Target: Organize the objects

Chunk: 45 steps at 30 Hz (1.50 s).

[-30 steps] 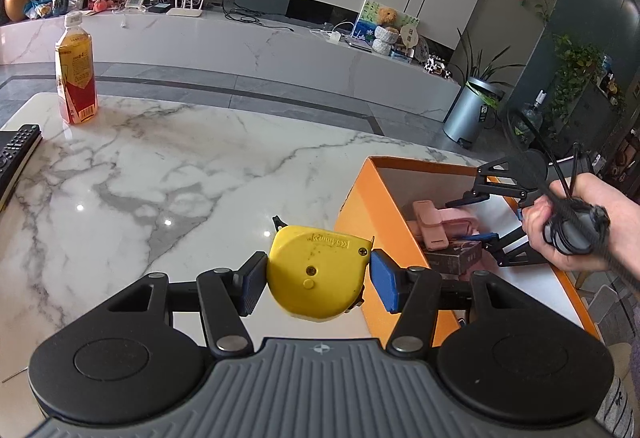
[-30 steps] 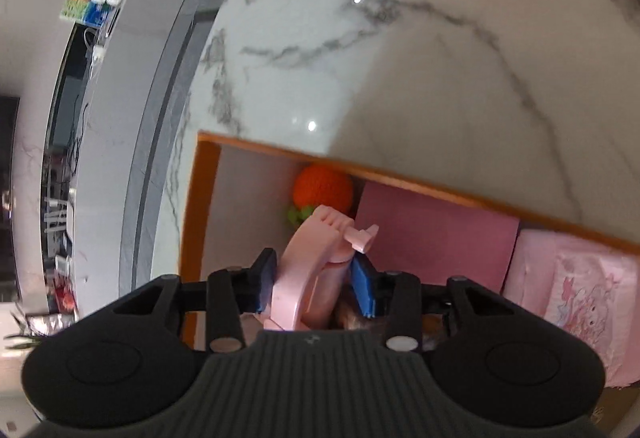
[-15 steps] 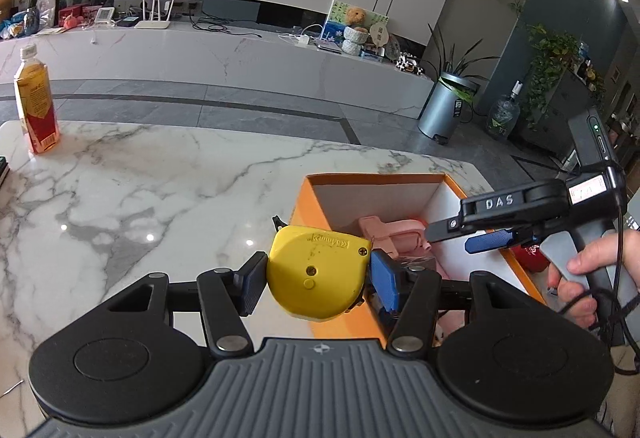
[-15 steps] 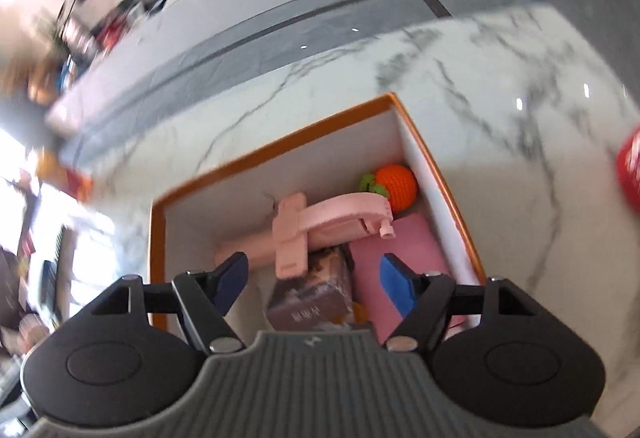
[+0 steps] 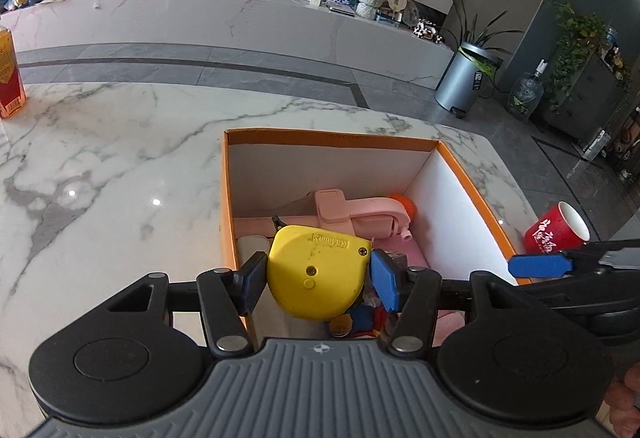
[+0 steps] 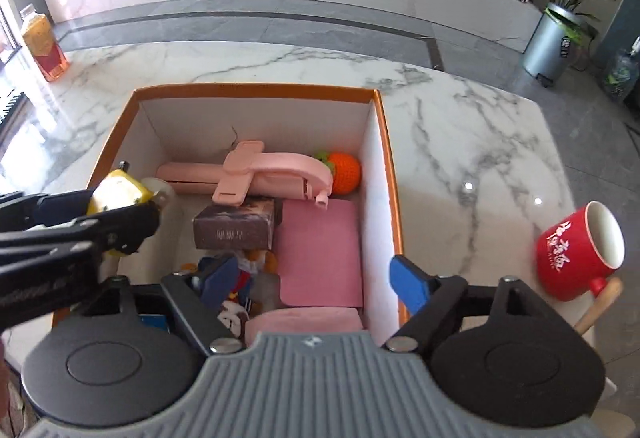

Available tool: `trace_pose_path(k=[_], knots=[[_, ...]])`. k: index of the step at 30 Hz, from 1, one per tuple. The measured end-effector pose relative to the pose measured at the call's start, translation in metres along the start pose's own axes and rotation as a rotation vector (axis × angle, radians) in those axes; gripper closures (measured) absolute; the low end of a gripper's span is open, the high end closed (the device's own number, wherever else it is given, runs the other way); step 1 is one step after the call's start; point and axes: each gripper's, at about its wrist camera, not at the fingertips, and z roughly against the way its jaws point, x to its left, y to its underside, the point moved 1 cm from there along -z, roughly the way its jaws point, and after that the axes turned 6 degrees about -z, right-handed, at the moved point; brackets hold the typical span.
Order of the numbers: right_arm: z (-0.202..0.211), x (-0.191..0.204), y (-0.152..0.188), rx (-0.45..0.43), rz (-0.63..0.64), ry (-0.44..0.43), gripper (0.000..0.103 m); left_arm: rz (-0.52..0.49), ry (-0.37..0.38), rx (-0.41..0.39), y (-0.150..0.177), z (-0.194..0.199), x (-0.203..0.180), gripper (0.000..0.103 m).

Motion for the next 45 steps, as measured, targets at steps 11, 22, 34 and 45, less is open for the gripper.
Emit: trace_pose_path(k=[11, 22, 34, 45], knots=[[0.007, 0.001, 0.006, -0.014, 0.007, -0.036, 0.019, -0.052, -0.067, 0.015, -0.006, -0.006, -0.017, 0.013], [0.034, 0.008, 0.014, -0.087, 0.039, 0.033, 0.007, -0.127, -0.111, 0.021, -0.011, 0.018, -0.027, 0.013], [0.072, 0.025, 0.028, -0.174, -0.003, 0.004, 0.004, -0.175, -0.135, -0.068, -0.011, 0.081, -0.023, 0.013], [0.025, 0.043, 0.055, 0.105, 0.002, -0.265, 0.059, -0.087, -0.176, -0.081, 0.036, 0.107, 0.032, 0.013]])
